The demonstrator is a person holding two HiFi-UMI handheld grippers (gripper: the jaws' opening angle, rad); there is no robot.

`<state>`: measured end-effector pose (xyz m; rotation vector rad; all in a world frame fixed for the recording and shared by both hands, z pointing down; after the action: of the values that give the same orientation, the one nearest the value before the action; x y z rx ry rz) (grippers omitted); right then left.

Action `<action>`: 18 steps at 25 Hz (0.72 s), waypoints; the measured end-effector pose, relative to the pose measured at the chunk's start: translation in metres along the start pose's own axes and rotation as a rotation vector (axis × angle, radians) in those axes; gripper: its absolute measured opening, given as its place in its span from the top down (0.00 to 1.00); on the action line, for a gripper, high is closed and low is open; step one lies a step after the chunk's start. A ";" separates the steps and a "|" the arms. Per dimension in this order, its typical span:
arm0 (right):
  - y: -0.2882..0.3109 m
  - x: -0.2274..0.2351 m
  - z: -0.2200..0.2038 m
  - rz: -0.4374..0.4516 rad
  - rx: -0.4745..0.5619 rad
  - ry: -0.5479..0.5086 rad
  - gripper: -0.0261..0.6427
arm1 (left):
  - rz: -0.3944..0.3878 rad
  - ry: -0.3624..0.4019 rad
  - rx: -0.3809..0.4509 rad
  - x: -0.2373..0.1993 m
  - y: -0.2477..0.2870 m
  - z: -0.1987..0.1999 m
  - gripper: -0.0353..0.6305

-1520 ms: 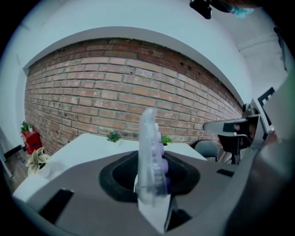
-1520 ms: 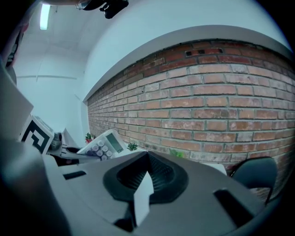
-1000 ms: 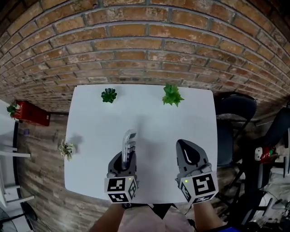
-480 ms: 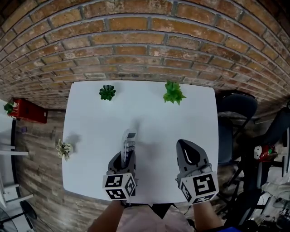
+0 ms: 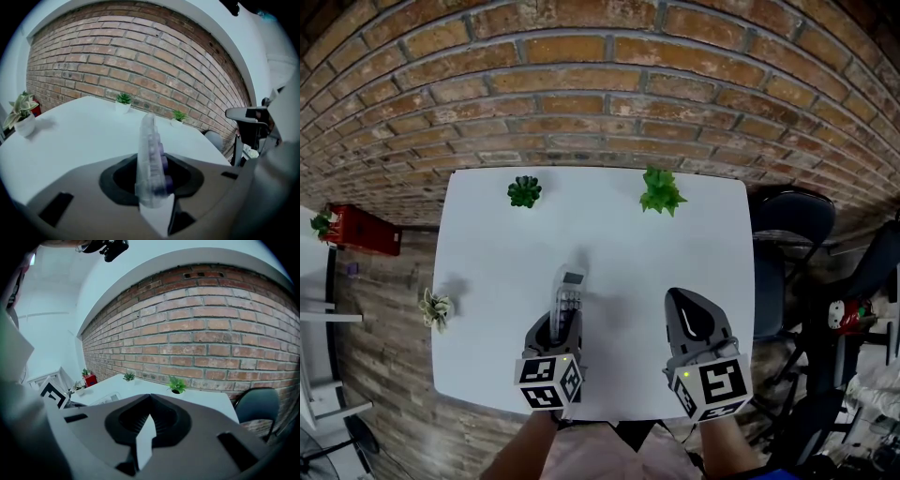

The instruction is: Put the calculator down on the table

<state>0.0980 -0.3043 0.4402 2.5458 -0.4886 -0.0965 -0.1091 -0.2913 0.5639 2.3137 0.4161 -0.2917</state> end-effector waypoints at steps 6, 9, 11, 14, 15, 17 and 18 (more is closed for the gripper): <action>-0.001 -0.002 0.001 -0.002 0.004 0.004 0.96 | -0.007 0.002 -0.051 -0.008 0.001 -0.004 0.60; -0.002 -0.003 0.000 -0.004 0.002 0.006 0.96 | -0.008 0.001 -0.058 -0.010 0.001 -0.004 0.57; -0.002 -0.003 -0.001 -0.006 0.002 0.008 0.96 | -0.009 0.011 -0.063 -0.011 0.002 -0.005 0.55; -0.003 -0.004 0.000 -0.004 0.003 0.001 0.96 | -0.012 0.022 -0.070 -0.012 0.003 -0.007 0.52; -0.003 -0.005 0.001 -0.004 0.003 0.000 0.96 | -0.011 0.026 -0.071 -0.012 0.003 -0.008 0.52; -0.004 -0.006 0.001 -0.003 0.005 -0.001 0.96 | -0.003 0.048 -0.071 -0.013 0.002 -0.008 0.50; -0.004 -0.007 0.001 -0.003 0.006 -0.002 0.96 | 0.002 0.065 -0.070 -0.014 0.002 -0.008 0.50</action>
<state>0.0931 -0.2994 0.4367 2.5524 -0.4860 -0.0987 -0.1207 -0.2899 0.5753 2.2601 0.4488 -0.1981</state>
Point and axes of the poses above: the fingertips, and each gripper's own axes: y forward along the fingers, x to its right, z out of its top, the point moved 5 cm from there along -y, backward along the fingers, and after that the axes turned 4 degrees about -x, right-handed, at the moved point
